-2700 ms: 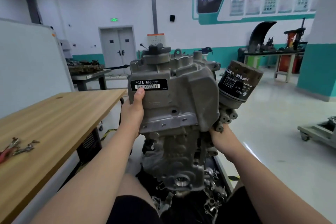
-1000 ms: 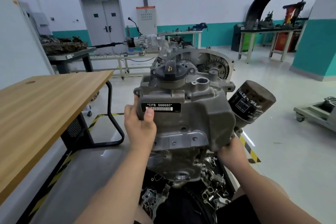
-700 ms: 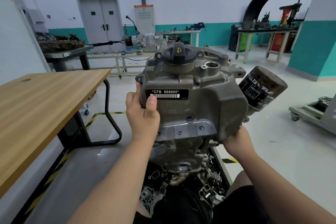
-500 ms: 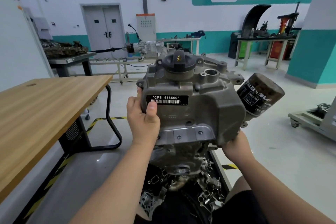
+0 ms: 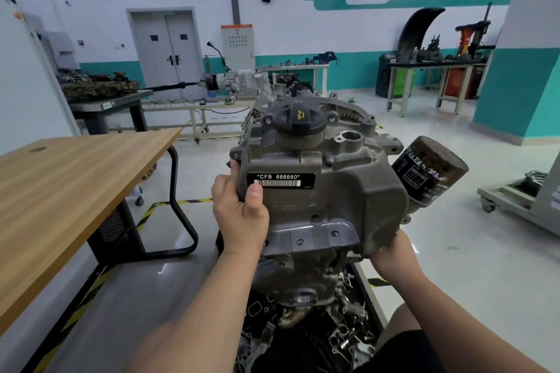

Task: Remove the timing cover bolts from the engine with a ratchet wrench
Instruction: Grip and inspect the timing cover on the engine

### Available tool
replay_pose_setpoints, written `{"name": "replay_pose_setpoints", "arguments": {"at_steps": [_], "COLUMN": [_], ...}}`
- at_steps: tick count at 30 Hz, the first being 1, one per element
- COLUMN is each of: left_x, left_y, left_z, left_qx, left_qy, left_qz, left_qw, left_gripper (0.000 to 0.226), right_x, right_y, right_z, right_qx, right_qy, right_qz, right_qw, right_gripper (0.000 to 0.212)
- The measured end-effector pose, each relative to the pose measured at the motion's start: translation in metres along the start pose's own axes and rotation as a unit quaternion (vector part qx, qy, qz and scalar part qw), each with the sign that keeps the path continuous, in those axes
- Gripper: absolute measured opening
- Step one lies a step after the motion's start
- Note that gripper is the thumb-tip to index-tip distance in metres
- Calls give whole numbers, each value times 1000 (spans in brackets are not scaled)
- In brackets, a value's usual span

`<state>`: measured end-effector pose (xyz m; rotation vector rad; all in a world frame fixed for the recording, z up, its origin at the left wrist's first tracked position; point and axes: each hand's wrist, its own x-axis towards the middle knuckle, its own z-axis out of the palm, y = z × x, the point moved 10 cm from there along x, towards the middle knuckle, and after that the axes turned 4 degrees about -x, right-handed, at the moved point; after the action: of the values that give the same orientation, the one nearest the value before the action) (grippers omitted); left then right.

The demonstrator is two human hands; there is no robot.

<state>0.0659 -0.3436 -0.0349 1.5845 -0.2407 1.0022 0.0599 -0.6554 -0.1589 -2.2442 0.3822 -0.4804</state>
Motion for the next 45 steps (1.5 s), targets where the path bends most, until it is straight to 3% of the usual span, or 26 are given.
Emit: {"name": "replay_pose_setpoints", "arguments": {"at_steps": [5, 11, 18, 30, 32, 34, 36, 42, 45], "left_x": [6, -8, -26, -36, -40, -41, -39, -31, -29], "left_y": [18, 34, 67, 68, 63, 59, 53, 50, 50], "left_z": [-5, -23, -28, 73, 77, 74, 68, 35, 21], "left_qx": [-3, -43, -22, -90, -99, -115, -122, -111, -101], "left_qy": [22, 8, -5, -168, -176, -172, -162, -134, -105], "left_qz": [35, 14, 12, -75, -86, -103, -126, -117, -127], "left_qw": [999, 999, 1000, 979, 976, 973, 971, 978, 981], "left_gripper": [101, 111, 83, 86, 76, 46, 29, 28, 34], "right_x": [4, -25, -56, -6, -7, -11, -15, -20, -18], "right_y": [-13, -19, -12, 12, 12, 8, 7, -16, -25], "right_z": [-8, -17, -44, -169, -174, -170, -157, -119, -111], "right_qx": [-1, 12, 23, -89, -97, -96, -86, -43, -40], "right_qy": [-1, -8, -19, 71, 90, 99, 89, 72, 50], "right_qz": [-39, -52, -37, -16, -26, -35, -31, -33, -40], "right_qw": [999, 999, 999, 993, 991, 990, 992, 996, 997], "right_gripper": [16, 28, 12, 5, 9, 14, 25, 37, 28]}}
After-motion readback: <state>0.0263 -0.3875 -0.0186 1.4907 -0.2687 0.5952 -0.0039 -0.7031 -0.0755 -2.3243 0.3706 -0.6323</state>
